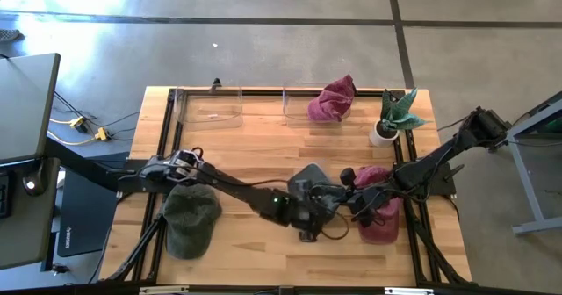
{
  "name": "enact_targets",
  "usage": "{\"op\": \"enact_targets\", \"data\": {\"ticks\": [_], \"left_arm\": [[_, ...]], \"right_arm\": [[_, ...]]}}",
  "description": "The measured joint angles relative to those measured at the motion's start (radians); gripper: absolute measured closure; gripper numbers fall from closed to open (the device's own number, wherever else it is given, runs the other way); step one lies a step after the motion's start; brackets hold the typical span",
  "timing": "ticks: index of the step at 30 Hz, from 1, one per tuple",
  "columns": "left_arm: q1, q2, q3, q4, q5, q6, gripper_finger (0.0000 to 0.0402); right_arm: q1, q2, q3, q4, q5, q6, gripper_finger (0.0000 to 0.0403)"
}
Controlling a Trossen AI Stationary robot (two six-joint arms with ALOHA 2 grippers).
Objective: Pick & Place hat
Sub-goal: Put the right black cap into the left transparent bin
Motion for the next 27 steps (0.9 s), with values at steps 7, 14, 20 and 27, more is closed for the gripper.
{"op": "enact_targets", "data": {"ticks": [7, 14, 20, 27], "left_arm": [[0.089, 0.129, 0.002, 0.14, 0.256, 0.013, 0.0331], [0.13, 0.151, 0.004, -0.04, 0.293, -0.023, 0.0372], [0.116, 0.121, -0.002, -0.24, 0.219, -0.023, 0.0383], [0.07, 0.092, -0.006, -0.376, 0.082, -0.033, 0.0383]], "right_arm": [[0.001, 0.0, -0.002, 0.01, -0.006, -0.01, 0.0398], [0.0, 0.003, -0.005, -0.008, -0.064, -0.024, 0.0395], [-0.001, 0.049, -0.003, 0.052, -0.101, -0.022, 0.04], [0.0, 0.192, -0.002, 0.238, -0.084, -0.044, 0.0397]]}}
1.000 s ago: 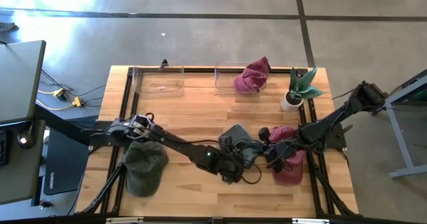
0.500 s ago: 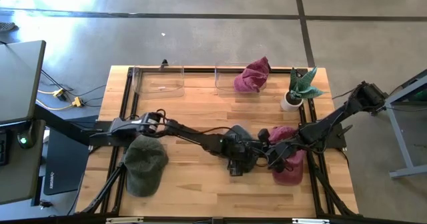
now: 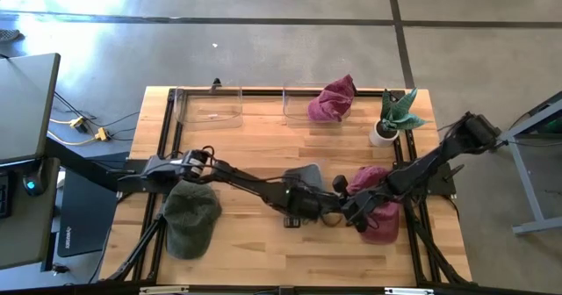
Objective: Pick & Place hat
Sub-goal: Put the right black cap into the left transparent bin
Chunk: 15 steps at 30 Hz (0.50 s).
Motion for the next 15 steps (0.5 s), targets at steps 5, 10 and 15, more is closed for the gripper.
{"op": "enact_targets", "data": {"ticks": [5, 10, 15], "left_arm": [[-0.05, -0.038, -0.002, -0.078, -0.133, -0.031, 0.0383], [-0.079, -0.049, -0.002, -0.121, -0.238, -0.049, 0.0383], [-0.076, -0.062, 0.002, -0.12, -0.29, -0.099, 0.0381]], "right_arm": [[-0.002, 0.062, 0.003, 0.1, 0.017, -0.01, 0.0395], [-0.006, 0.071, 0.006, 0.136, 0.013, -0.005, 0.0381], [-0.005, 0.071, 0.005, 0.129, 0.009, 0.008, 0.0369]]}}
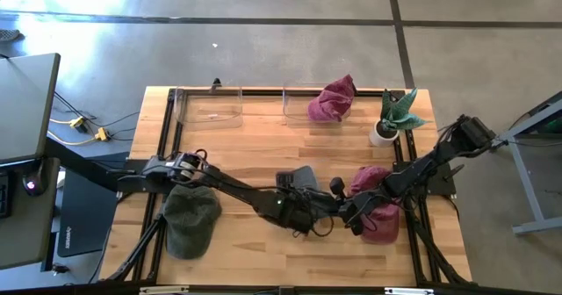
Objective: Pick & Place hat
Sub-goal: Put the right black cap into the left transparent bin
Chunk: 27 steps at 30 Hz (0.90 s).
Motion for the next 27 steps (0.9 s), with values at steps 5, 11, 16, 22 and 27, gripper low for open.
{"op": "enact_targets", "data": {"ticks": [5, 11, 16, 22, 27], "left_arm": [[0.021, 0.002, 0.0, -0.013, 0.017, -0.026, 0.0342], [0.025, 0.002, 0.01, -0.052, 0.057, -0.054, 0.0261], [-0.016, 0.002, 0.059, 0.003, 0.067, -0.008, 0.0236], [-0.06, 0.002, 0.043, 0.303, 0.304, 0.256, 0.0243], [-0.039, 0.002, -0.056, 0.343, 0.329, 0.214, 0.0259]], "right_arm": [[-0.001, 0.007, 0.0, -0.004, 0.022, 0.034, 0.0329], [0.002, -0.016, 0.011, -0.103, 0.114, 0.072, 0.0247], [0.003, -0.034, 0.097, -0.271, 0.067, 0.151, 0.0199], [0.027, -0.007, 0.128, -0.276, 0.016, 0.173, 0.0192], [0.03, 0.007, 0.128, -0.301, 0.011, 0.172, 0.019]]}}
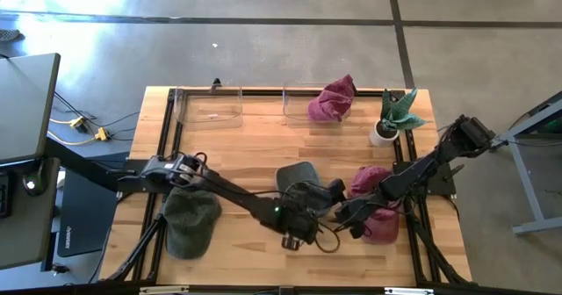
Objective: Pick & Place hat
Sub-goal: Put the right black cap into the left transparent bin
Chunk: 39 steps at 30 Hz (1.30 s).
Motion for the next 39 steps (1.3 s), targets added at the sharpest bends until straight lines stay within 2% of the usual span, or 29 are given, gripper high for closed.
{"op": "enact_targets", "data": {"ticks": [3, 9, 12, 16, 19, 21, 23, 27, 35, 39], "left_arm": [[0.019, 0.0, -0.067, 0.029, 0.016, -0.056, 0.0268], [0.053, -0.002, -0.123, 0.142, 0.2, -0.05, 0.0281], [0.069, -0.004, -0.135, 0.158, 0.26, -0.051, 0.0292], [0.063, -0.006, -0.131, 0.154, 0.216, -0.005, 0.0321], [0.05, -0.042, -0.121, 0.068, 0.166, 0.012, 0.0346], [0.047, -0.056, -0.093, 0.051, 0.153, 0.006, 0.0359], [0.032, -0.084, -0.084, -0.026, 0.122, -0.022, 0.037], [-0.013, -0.098, -0.073, -0.03, 0.078, -0.051, 0.0386], [-0.068, -0.07, -0.075, -0.03, 0.098, -0.068, 0.0396], [-0.066, -0.072, -0.073, -0.014, 0.066, -0.069, 0.0397]], "right_arm": [[0.0, 0.0, 0.0, 0.007, -0.007, 0.0, 0.0191], [-0.002, 0.0, 0.0, 0.016, 0.018, -0.003, 0.0193], [-0.003, 0.0, 0.0, 0.017, -0.041, -0.001, 0.0193], [-0.002, 0.004, 0.0, 0.048, -0.072, 0.019, 0.0178], [-0.005, 0.037, 0.0, 0.1, -0.06, 0.02, 0.0176], [-0.011, 0.076, 0.0, 0.136, -0.107, 0.021, 0.0183], [-0.019, 0.128, -0.001, 0.202, -0.167, 0.02, 0.0195], [-0.031, 0.173, 0.01, 0.273, -0.177, 0.018, 0.0234], [-0.083, 0.055, 0.026, 0.23, -0.17, 0.111, 0.0345], [-0.12, 0.06, 0.025, 0.224, -0.15, 0.157, 0.0393]]}}
